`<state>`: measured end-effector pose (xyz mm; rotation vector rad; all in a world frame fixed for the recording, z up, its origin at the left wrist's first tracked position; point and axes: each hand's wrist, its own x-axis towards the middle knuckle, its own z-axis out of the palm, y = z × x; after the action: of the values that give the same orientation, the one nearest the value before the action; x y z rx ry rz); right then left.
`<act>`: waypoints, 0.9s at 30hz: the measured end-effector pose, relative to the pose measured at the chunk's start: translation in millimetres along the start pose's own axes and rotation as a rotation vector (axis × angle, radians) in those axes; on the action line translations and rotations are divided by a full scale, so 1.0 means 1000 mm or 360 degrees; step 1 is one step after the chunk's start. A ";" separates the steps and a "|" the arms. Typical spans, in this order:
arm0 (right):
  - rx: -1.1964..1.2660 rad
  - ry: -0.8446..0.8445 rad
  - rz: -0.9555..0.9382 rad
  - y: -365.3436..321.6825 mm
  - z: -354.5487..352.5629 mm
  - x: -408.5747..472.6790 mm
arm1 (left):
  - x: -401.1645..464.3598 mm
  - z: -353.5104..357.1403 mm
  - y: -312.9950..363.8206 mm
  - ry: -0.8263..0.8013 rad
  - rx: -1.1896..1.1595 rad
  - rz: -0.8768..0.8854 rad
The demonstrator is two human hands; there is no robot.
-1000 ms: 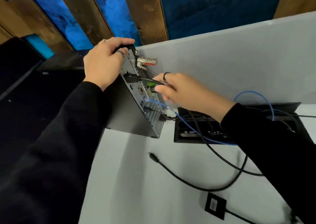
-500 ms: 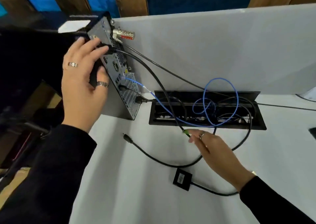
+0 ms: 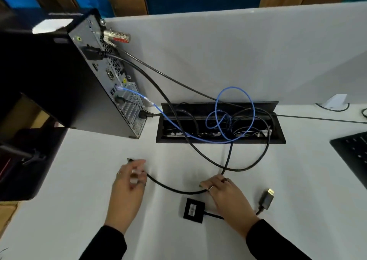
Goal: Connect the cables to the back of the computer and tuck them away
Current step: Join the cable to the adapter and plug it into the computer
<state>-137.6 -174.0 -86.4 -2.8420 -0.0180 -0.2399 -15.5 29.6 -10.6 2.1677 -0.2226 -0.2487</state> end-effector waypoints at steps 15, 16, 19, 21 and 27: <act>0.0520 0.0319 0.0064 -0.005 -0.025 -0.033 | 0.012 0.036 0.014 0.0008 -0.1758 -0.1099; 0.0531 0.0320 0.0089 -0.004 -0.026 -0.035 | 0.015 0.034 0.015 0.0093 -0.1820 -0.1058; 0.0546 0.0345 0.0192 -0.001 -0.030 -0.044 | 0.008 0.031 0.020 0.0133 -0.1852 -0.0892; 0.0466 0.0450 0.0389 0.005 -0.032 -0.050 | 0.000 0.028 0.025 0.0112 -0.1861 -0.0760; 0.0211 0.0180 0.1499 0.026 -0.029 -0.076 | -0.016 0.016 0.041 0.0010 -0.1819 -0.0459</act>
<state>-216.6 -206.6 -79.3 -2.3790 1.2218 -0.1697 -37.9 -2.5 15.5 1.0514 0.2118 -0.4062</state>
